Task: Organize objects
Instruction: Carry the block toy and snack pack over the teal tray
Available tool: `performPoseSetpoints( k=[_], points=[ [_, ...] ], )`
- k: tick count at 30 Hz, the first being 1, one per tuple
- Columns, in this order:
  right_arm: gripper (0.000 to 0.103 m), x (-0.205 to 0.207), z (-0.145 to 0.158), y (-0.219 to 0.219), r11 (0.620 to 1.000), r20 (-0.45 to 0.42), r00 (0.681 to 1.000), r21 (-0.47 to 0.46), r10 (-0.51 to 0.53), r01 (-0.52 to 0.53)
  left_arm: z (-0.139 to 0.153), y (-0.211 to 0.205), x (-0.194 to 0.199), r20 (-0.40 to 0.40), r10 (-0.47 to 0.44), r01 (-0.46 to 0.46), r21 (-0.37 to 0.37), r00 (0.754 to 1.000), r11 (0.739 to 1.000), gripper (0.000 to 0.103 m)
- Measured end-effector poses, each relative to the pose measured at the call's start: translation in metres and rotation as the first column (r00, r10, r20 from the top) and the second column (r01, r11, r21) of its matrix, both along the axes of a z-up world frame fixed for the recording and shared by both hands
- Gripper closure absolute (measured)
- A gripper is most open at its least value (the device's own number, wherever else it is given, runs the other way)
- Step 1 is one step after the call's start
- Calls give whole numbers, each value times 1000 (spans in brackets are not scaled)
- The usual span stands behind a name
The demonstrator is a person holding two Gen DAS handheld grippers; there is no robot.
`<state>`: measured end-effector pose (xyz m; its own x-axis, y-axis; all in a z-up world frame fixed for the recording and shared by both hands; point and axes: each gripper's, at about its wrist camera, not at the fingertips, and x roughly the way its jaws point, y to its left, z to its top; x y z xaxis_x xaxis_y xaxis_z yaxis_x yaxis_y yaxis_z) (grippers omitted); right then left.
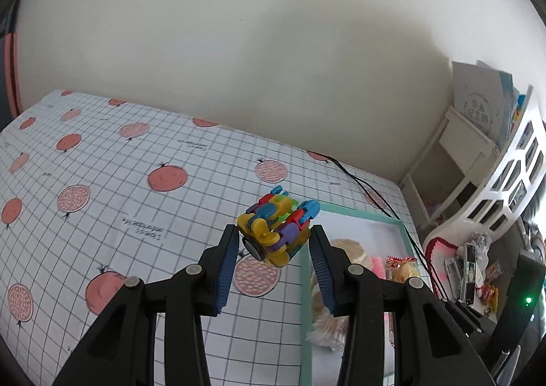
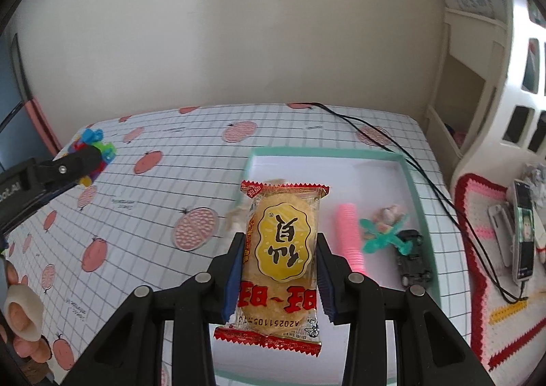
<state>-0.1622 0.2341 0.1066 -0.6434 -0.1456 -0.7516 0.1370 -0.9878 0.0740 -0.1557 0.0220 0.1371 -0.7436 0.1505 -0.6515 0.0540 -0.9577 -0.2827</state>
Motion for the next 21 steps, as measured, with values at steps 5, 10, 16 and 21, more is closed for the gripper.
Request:
performPoseSetpoints(
  k=[5,10,16,21],
  points=[
    [62,-8,-7,26,998,8,998,-5,-60,60,-4,16,-10,0,-34,34,-10,999,999,59],
    [62,-17,-15,40,996,34,995,-16,-89,89,-12,36,-19,12,-78,78,-67,997,995,59],
    [62,-26,-17,54,991,27,991,-17,-129,130,-18,51,-29,17,-115,116,-86,993,990,59],
    [62,-33,-17,59,990,12,990,-8,-140,140,-23,59,-41,19,-134,135,-91,991,987,59]
  ],
)
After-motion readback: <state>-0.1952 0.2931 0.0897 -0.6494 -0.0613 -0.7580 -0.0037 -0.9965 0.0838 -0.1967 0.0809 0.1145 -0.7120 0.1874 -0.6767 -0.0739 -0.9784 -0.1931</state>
